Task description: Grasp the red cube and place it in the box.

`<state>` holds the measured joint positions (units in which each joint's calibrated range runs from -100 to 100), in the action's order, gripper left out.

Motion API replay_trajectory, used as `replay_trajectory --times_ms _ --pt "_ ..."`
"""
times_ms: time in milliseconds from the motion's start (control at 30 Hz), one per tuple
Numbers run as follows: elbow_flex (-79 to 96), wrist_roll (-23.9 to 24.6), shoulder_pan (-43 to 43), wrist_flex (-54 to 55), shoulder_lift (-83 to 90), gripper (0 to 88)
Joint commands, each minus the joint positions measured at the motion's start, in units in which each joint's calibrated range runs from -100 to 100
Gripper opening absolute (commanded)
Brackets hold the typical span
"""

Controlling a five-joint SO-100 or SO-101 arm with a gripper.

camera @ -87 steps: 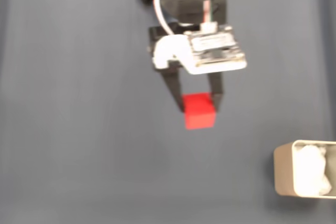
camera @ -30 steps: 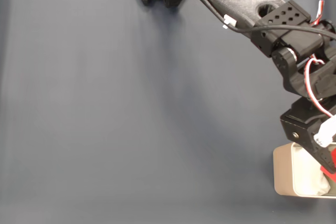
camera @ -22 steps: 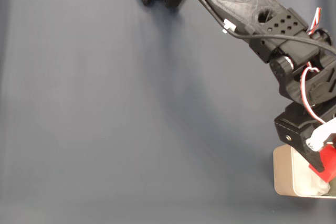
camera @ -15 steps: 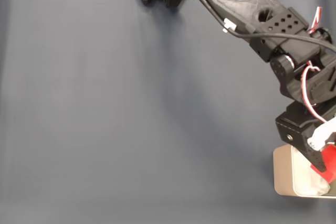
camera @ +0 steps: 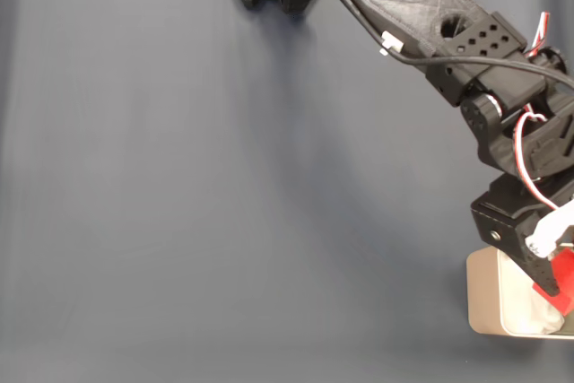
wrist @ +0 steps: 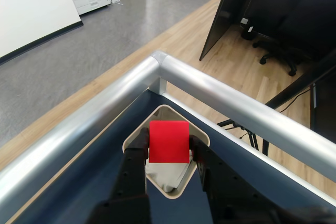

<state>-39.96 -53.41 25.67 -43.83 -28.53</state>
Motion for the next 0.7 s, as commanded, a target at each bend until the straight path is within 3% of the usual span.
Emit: replay_trajectory --times_ms 0,267,667 --pt "-1.82 0.49 -0.74 1.13 3.57 9.8" --pt "-1.55 0.63 -0.81 1.13 4.26 28.8" --pt "-1.46 -0.2 -0.74 2.61 4.35 34.4"
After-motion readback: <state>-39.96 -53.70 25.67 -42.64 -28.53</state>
